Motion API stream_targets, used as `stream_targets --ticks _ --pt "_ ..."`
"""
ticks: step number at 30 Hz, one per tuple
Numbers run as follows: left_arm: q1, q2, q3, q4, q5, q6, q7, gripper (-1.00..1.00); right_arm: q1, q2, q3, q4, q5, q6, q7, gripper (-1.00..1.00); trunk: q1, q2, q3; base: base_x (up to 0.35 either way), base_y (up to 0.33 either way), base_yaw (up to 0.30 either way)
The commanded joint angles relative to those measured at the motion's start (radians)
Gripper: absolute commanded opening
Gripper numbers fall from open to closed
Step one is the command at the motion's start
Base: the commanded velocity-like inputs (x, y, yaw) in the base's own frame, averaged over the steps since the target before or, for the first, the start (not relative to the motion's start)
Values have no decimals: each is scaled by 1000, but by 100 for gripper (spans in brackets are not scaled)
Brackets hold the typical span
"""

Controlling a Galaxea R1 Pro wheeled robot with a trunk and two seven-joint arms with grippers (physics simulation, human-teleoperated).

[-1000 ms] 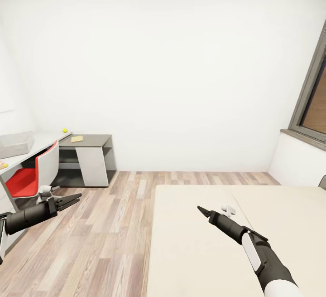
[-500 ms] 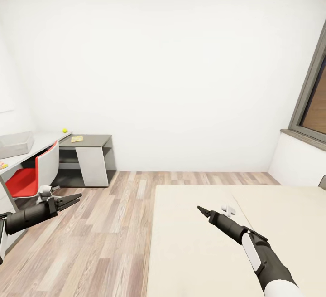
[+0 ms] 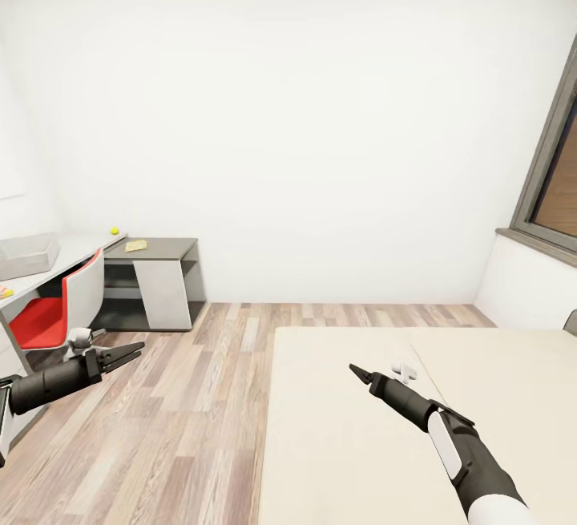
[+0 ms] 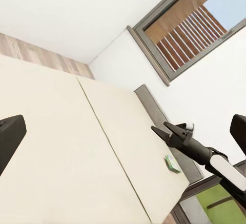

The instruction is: Put all the toys in the child's room - the three board games (two on the bed and one on the table), the two jigsaw puzzles on the table, and the tennis ball on the table - inside the toy box on the table in the child's room.

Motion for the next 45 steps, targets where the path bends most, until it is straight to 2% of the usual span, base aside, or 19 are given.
stream_targets --ticks 1,45 --pt "-1 -1 2 -1 -11 10 -9 100 0 0 -2 0 -8 9 2 100 0 -1 0 0 -3 0" --pt "-1 -1 2 -1 -11 10 -9 100 0 0 -2 0 -8 9 2 100 0 -1 0 -4 -8 0"
